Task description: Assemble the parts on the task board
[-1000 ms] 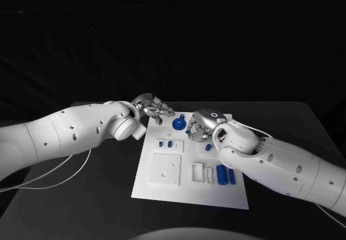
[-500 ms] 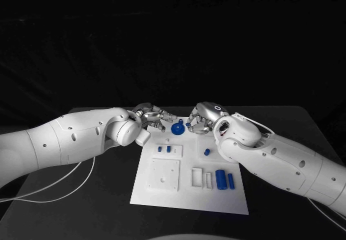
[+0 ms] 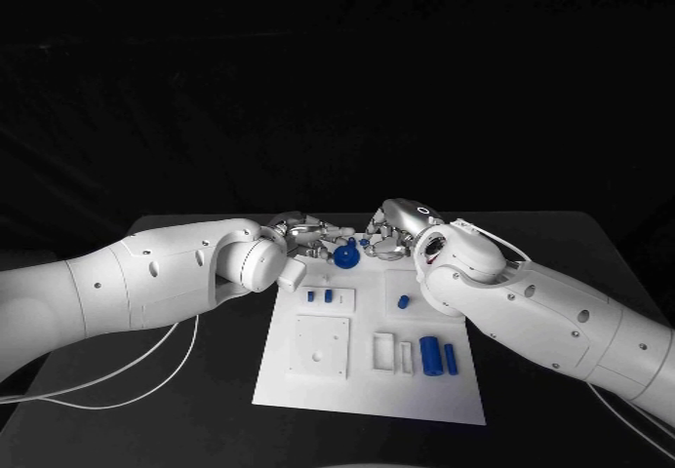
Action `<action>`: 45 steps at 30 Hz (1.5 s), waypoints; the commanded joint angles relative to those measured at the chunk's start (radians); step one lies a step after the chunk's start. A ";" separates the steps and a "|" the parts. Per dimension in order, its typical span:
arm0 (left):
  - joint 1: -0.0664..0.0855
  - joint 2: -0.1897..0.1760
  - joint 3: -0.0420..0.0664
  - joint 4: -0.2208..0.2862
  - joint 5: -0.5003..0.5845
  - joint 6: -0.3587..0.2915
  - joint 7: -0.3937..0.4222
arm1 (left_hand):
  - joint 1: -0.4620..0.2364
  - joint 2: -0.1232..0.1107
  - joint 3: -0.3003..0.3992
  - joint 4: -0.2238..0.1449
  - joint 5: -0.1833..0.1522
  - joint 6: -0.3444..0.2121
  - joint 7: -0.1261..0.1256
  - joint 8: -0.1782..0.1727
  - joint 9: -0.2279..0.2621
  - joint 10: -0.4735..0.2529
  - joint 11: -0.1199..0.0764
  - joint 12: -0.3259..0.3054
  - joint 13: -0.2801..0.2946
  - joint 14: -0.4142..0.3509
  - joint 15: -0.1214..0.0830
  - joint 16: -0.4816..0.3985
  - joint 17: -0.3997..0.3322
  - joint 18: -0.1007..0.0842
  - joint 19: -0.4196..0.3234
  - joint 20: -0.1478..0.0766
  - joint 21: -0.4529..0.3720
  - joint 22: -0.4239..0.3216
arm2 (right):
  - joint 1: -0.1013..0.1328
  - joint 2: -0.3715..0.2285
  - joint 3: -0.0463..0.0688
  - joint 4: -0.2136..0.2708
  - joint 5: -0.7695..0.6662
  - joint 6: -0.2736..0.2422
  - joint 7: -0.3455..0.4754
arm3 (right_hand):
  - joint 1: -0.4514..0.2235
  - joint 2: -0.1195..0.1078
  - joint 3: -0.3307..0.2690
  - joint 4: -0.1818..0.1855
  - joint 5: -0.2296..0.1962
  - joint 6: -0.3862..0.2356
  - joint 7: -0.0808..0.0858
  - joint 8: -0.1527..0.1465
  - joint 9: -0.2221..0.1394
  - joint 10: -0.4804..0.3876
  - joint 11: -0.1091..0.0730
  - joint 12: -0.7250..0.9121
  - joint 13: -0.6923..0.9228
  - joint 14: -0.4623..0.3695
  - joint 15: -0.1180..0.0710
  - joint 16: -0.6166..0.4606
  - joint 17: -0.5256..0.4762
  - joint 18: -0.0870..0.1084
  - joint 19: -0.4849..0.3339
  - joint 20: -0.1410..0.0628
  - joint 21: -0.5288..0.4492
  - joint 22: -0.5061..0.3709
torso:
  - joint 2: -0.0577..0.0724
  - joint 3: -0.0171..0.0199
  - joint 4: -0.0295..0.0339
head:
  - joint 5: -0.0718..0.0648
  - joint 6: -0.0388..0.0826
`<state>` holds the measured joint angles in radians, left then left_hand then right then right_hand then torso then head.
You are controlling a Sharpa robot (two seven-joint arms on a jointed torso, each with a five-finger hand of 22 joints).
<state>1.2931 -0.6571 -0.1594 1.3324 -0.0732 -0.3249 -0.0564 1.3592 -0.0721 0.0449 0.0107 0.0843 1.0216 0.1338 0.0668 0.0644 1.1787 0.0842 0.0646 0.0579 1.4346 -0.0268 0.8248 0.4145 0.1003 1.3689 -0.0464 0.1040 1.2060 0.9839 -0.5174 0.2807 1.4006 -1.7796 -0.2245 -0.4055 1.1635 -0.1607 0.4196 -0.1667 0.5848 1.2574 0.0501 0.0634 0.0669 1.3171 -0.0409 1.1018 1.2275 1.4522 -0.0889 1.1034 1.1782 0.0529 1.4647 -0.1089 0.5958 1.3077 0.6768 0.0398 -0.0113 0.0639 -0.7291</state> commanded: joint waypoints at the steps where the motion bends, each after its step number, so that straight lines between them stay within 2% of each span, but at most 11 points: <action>1: 0.000 0.009 0.000 0.004 0.096 -0.058 0.040 | 0.001 -0.008 -0.004 0.003 -0.004 -0.004 -0.001 0.000 0.001 -0.004 -0.003 -0.004 0.002 0.007 0.001 -0.004 -0.001 -0.002 0.007 0.004 -0.004 -0.003 | -0.001 0.006 0.001 -0.002 0.016 0.021 0.000 | 0.005 -0.008 -0.002 0.002 -0.005 0.004 0.000 0.000 0.001 0.007 0.000 -0.003 0.001 0.004 -0.003 0.002 0.001 0.013 0.037 -0.005 -0.002 0.062 | 0.000 -0.0012 0.0000 | 0.001 0.002; 4: 0.000 0.014 0.000 0.006 0.115 -0.058 0.046 | -0.001 -0.007 -0.004 0.009 -0.005 -0.002 -0.002 0.000 0.001 -0.002 -0.004 -0.004 0.002 0.007 0.001 -0.006 -0.001 -0.003 0.007 0.004 -0.004 -0.006 | -0.001 0.008 0.002 -0.003 0.016 0.023 0.000 | 0.005 -0.008 -0.002 0.002 -0.005 0.004 0.000 0.000 0.001 0.007 0.000 -0.003 0.001 0.004 -0.003 0.002 0.001 0.013 0.037 -0.005 -0.002 0.062 | 0.000 -0.0018 0.0003 | 0.000 0.001; 7: 0.000 0.018 0.000 0.010 0.125 -0.050 0.037 | -0.010 -0.011 -0.010 0.019 -0.029 0.001 -0.003 0.000 0.001 -0.001 -0.004 -0.004 0.002 0.007 0.000 -0.007 -0.001 -0.004 0.006 0.004 -0.004 -0.009 | -0.001 0.010 0.003 -0.006 0.017 0.024 -0.001 | 0.005 -0.008 -0.002 0.002 -0.005 0.004 0.000 0.000 0.001 0.007 0.000 -0.003 0.001 0.004 -0.003 0.002 0.001 0.013 0.037 -0.005 -0.002 0.062 | 0.000 -0.0018 0.0010 | -0.003 0.001; 16: -0.001 0.025 -0.001 0.016 0.088 -0.108 -0.056 | -0.001 -0.024 -0.010 0.043 -0.030 0.006 -0.005 0.000 0.002 0.006 -0.006 -0.004 0.002 0.006 -0.001 -0.006 0.002 -0.007 0.006 0.001 0.004 -0.014 | -0.001 0.013 0.007 -0.017 0.021 0.028 -0.003 | 0.005 -0.008 -0.002 0.002 -0.005 0.004 0.000 0.000 0.001 0.007 0.000 -0.003 0.001 0.004 -0.003 0.002 0.001 0.013 0.037 -0.005 -0.002 0.062 | 0.000 -0.0013 0.0005 | 0.000 -0.001; 24: -0.001 0.025 -0.001 0.015 0.061 -0.146 -0.085 | 0.003 -0.030 -0.010 0.044 -0.030 0.005 -0.005 0.000 0.002 0.005 -0.006 -0.004 0.002 0.004 -0.001 -0.007 0.002 -0.007 0.003 0.001 0.005 -0.014 | -0.001 0.013 0.009 -0.014 0.023 0.028 -0.004 | 0.006 -0.008 -0.004 0.004 -0.005 0.003 0.000 -0.001 0.001 0.007 0.000 -0.005 0.001 0.004 -0.003 -0.001 0.001 0.013 0.037 -0.005 -0.006 0.062 | 0.000 -0.0008 0.0008 | -0.002 -0.002; 33: -0.002 0.031 -0.001 0.020 0.055 -0.130 -0.092 | 0.004 -0.034 -0.006 0.047 -0.030 0.004 -0.003 0.000 0.002 -0.006 -0.003 -0.004 0.002 0.001 0.001 -0.007 0.002 -0.007 -0.001 0.003 0.007 -0.016 | -0.001 0.016 0.010 -0.013 0.024 0.028 -0.004 | 0.006 -0.008 -0.004 0.004 -0.005 0.003 0.000 -0.001 0.001 0.007 0.000 -0.005 0.001 0.004 -0.003 -0.001 0.001 0.013 0.037 -0.005 -0.006 0.062 | 0.000 -0.0018 0.0005 | 0.000 -0.003; 45: -0.002 0.037 -0.001 0.021 0.068 -0.103 -0.076 | 0.006 -0.022 -0.003 0.034 -0.024 0.012 -0.005 0.000 0.002 -0.006 -0.004 -0.004 0.002 0.007 0.000 -0.023 -0.007 -0.006 -0.003 0.003 0.009 -0.022 | 0.000 0.026 0.010 -0.029 0.027 0.036 -0.001 | 0.006 -0.008 -0.004 0.004 -0.005 0.003 0.000 -0.001 0.001 0.007 0.000 -0.005 0.001 0.004 -0.003 -0.001 0.001 0.013 0.037 -0.005 -0.006 0.062 | 0.000 -0.0017 0.0016 | 0.000 -0.004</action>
<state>1.2910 -0.6232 -0.1612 1.3503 -0.0081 -0.4471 -0.1420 1.3643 -0.0934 0.0421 0.0494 0.0577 1.0269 0.1286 0.0668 0.0651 1.1769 0.0819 0.0646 0.0587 1.4345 -0.0268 0.8020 0.4092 0.1003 1.3724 -0.0428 0.1081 1.1835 0.9839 -0.4924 0.2902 1.3727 -1.7523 -0.2039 -0.4091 1.1635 -0.1607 0.4196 -0.1668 0.5848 1.2572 0.0500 0.0624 0.0668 1.3171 -0.0409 1.1017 1.2272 1.4520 -0.0888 1.1034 1.1777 0.0529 1.4648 -0.1087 0.5955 1.3078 0.6770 0.0379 -0.0106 0.0638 -0.7336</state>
